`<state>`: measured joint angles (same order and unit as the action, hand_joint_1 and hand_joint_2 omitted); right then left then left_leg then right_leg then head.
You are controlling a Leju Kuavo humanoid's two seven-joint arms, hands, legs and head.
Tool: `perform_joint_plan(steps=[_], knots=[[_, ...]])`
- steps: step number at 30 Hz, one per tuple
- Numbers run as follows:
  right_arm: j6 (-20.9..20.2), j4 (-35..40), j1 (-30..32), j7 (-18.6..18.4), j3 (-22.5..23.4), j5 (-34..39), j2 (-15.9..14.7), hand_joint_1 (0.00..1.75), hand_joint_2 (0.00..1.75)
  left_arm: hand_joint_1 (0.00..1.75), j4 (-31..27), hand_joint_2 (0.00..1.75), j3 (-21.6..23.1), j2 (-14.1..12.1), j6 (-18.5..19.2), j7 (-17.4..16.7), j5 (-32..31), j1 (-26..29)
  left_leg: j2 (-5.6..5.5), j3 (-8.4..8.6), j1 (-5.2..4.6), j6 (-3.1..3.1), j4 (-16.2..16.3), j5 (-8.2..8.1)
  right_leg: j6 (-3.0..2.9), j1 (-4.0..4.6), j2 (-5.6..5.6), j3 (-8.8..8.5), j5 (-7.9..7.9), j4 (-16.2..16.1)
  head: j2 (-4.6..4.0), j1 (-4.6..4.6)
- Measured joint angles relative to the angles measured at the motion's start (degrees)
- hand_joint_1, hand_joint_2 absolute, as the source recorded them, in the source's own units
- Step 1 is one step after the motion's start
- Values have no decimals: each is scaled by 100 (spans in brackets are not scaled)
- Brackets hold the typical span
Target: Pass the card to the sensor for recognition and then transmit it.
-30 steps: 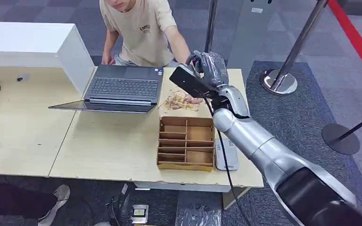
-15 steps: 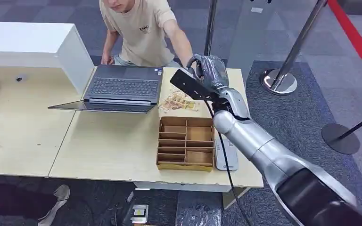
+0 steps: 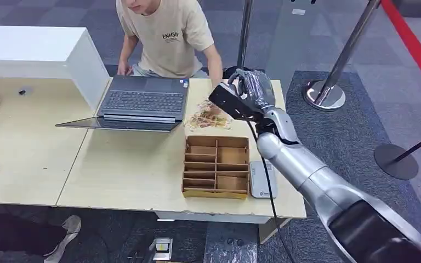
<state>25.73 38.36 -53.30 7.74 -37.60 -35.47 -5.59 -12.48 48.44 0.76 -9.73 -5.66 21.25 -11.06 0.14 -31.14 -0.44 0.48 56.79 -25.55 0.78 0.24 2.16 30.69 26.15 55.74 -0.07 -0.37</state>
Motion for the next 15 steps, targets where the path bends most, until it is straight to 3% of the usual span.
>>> perform_joint_plan(steps=[4, 5, 6, 10, 15], knots=[[-2, 62, 34, -7, 20, -15, -48, 175, 175, 0, 4, 0, 31, -11, -20, 0, 13, 2, 0, 0, 0, 0, 0, 0, 0, 0, 0, 0, 0, 0, 0, 2], [-4, 75, 38, -9, 24, -18, -59, 0, 175, 0, 4, 0, 31, -13, -22, 0, 20, 2, 0, 0, 0, 0, 0, 0, 0, 0, 0, 0, 0, 0, 0, 0], [-9, 86, 41, -9, 26, -20, -68, 0, 0, 0, 4, 0, 33, -15, -24, 15, 22, 2, 0, 0, 0, 0, 0, 0, 0, 0, 0, 0, 0, 0, 0, 0], [-63, 109, 55, 2, 46, 21, -88, 0, 0, 0, 4, 0, 35, -15, -24, 50, 35, -7, 0, 0, 1, 0, 0, 0, 0, 0, 0, 0, 0, 0, 0, 0], [-9, 394, 264, 177, 247, 636, -90, 0, 0, 0, 4, 0, 35, -15, -24, 112, 79, -7, 0, 0, 1, 0, 0, 0, 0, 0, 0, 0, 0, 0, 0, 0]])
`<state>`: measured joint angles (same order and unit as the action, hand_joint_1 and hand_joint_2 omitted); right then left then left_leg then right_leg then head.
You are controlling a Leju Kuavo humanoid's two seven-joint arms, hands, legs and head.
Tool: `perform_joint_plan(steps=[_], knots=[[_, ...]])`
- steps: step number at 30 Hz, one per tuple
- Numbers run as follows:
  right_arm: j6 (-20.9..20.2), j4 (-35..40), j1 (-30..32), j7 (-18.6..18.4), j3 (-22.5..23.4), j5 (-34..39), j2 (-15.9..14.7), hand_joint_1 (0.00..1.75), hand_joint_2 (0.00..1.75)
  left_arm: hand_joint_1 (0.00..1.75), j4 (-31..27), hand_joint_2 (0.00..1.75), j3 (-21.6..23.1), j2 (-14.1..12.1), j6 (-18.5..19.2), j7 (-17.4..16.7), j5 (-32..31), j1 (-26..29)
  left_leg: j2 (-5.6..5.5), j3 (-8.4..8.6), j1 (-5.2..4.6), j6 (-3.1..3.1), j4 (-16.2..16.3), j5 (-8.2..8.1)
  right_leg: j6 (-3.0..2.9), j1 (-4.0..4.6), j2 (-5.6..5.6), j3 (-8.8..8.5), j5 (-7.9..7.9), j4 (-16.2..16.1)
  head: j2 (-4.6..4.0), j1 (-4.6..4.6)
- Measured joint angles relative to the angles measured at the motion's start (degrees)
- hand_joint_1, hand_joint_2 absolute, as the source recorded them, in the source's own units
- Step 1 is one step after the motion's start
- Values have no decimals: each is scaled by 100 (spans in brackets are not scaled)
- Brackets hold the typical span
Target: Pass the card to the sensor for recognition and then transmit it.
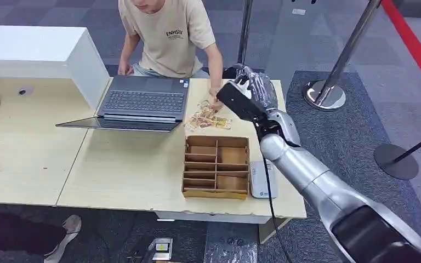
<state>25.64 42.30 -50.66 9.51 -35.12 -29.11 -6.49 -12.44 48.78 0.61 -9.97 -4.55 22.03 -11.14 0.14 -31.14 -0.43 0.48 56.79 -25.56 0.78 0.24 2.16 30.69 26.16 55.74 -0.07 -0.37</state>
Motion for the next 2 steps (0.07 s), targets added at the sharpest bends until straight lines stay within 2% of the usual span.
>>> perform_joint_plan(steps=[2], knots=[[4, 207, 164, 20, 94, 268, -15, 0, 0, 0, 0, 0, 0, 0, 0, 28, 22, 3, 0, 0, 1, 0, 0, 0, 0, 0, 0, -1, 0, 0, 0, 0]])
